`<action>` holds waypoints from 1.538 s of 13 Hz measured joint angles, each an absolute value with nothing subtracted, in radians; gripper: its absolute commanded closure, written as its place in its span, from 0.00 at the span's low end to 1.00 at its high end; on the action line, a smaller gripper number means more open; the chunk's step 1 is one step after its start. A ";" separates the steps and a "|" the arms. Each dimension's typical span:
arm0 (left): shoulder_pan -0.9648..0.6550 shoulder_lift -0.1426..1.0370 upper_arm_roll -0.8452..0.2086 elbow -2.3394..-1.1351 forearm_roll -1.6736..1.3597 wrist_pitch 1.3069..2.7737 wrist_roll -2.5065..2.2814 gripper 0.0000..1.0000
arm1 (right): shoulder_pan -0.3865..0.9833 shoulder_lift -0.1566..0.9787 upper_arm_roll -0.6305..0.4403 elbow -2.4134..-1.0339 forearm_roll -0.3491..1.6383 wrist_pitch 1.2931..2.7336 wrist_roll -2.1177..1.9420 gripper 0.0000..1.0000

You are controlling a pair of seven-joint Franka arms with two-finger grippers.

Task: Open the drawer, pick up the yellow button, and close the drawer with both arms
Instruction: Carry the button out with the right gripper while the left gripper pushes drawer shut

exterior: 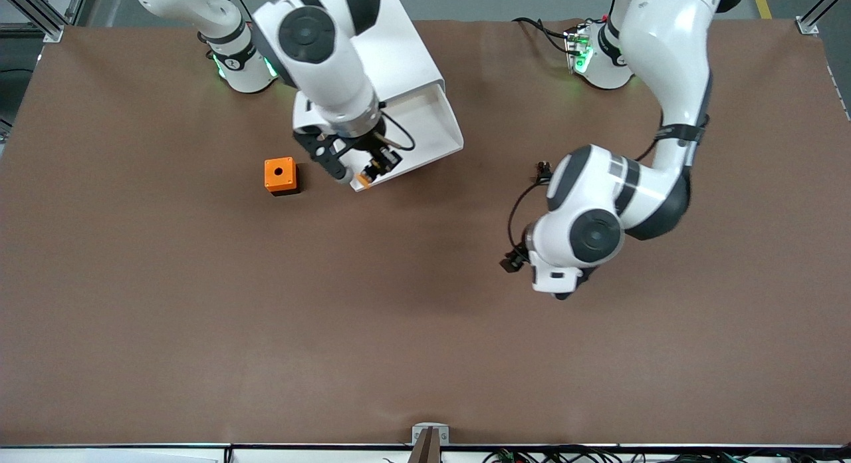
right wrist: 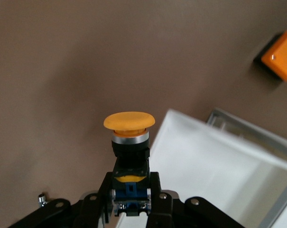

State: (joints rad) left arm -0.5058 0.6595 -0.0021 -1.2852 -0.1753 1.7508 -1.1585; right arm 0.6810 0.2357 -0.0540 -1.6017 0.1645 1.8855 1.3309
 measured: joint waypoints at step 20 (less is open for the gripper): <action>-0.888 0.658 -0.111 -1.295 -0.174 1.768 -1.301 0.00 | 0.026 0.606 -0.063 -1.591 0.053 2.141 0.080 0.98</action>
State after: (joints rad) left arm -0.8877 0.6585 -0.1112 -1.2948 -0.1737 1.7678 -1.3006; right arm 0.0259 0.6062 -0.0632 -1.5906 0.0532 2.1408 0.0798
